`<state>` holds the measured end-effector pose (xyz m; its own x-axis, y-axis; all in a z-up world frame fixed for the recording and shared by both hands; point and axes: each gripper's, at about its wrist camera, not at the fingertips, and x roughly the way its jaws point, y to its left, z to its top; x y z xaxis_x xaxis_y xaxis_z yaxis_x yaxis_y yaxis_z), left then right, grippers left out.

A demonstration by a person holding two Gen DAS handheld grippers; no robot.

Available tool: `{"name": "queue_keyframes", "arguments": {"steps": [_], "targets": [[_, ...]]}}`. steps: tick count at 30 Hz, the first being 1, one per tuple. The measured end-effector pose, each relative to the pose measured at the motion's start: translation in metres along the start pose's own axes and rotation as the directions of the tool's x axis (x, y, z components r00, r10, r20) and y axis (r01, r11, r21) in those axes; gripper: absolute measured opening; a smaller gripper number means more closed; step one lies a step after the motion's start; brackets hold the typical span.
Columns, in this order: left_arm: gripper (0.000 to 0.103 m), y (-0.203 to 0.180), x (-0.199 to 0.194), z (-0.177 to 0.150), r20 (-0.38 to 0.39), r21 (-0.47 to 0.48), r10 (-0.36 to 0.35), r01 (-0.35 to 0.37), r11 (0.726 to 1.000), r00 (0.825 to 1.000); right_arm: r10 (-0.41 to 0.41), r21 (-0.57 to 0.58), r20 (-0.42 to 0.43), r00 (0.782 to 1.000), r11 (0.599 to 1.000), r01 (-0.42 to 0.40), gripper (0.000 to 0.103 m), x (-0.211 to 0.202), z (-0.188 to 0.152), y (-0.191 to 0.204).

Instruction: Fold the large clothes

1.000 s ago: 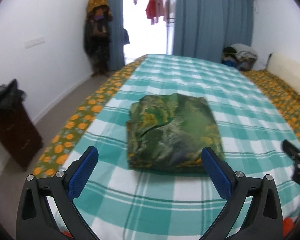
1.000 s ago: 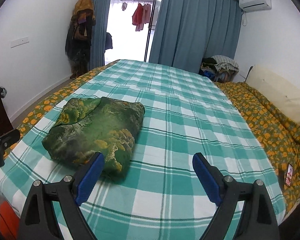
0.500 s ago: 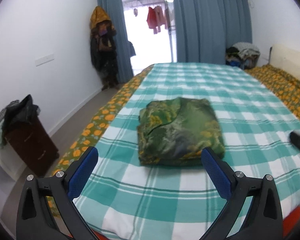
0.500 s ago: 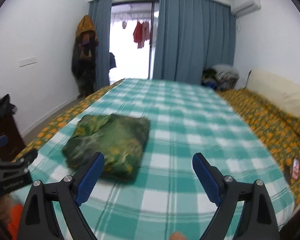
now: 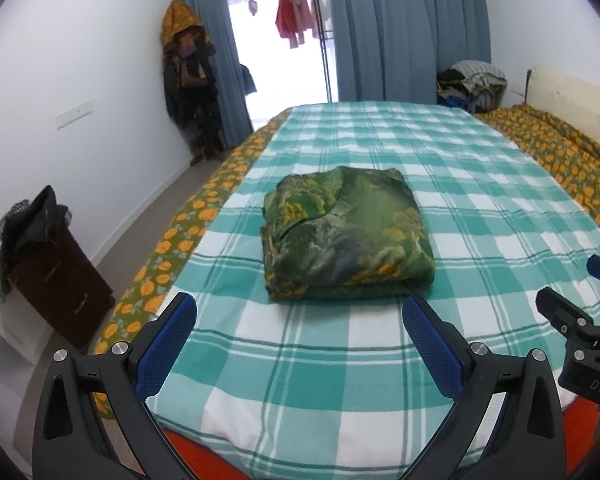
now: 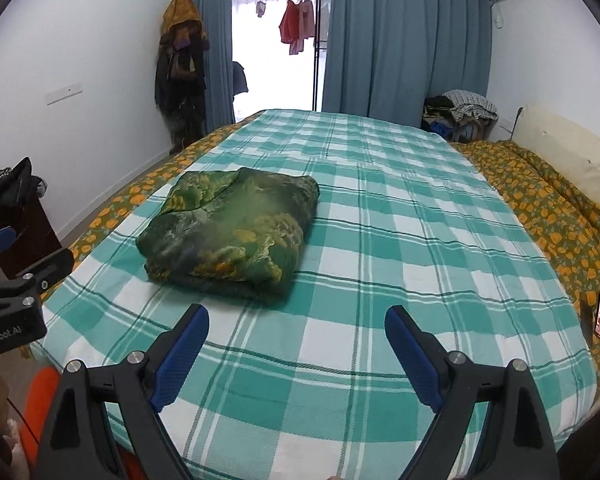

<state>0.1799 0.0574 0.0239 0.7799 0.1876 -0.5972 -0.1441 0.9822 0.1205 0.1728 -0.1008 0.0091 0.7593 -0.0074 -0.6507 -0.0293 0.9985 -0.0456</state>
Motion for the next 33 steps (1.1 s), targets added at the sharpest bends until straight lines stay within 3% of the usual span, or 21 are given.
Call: {"name": "queue_keyframes", "arguments": {"steps": [4,16,25,28,33], "targets": [[0.102,0.006,-0.002,-0.003,-0.013,-0.044,-0.057,0.057,0.997,0.998,-0.006,-0.007,-0.018,1.0,1.0,0.006,0.091,0.001,-0.001,0.002],[0.102,0.0,-0.012,-0.003,-0.009,0.0,-0.03,0.03,1.0,1.0,0.009,-0.011,-0.062,0.998,1.0,-0.01,0.092,-0.004,-0.004,0.003],[0.103,-0.001,-0.024,-0.006,-0.046,-0.019,-0.149,0.149,0.989,0.988,0.03,-0.035,-0.064,0.997,0.999,-0.033,0.094,-0.027,-0.004,0.008],[0.103,-0.007,-0.03,-0.005,-0.021,0.005,-0.127,0.127,0.992,0.992,0.021,-0.043,-0.058,0.998,0.999,-0.024,0.102,-0.035,-0.004,0.01],[0.103,-0.008,-0.031,-0.003,-0.029,-0.016,-0.126,0.125,0.992,0.992,0.017,-0.045,-0.055,0.998,0.999,-0.019,0.102,-0.037,-0.005,0.012]]}}
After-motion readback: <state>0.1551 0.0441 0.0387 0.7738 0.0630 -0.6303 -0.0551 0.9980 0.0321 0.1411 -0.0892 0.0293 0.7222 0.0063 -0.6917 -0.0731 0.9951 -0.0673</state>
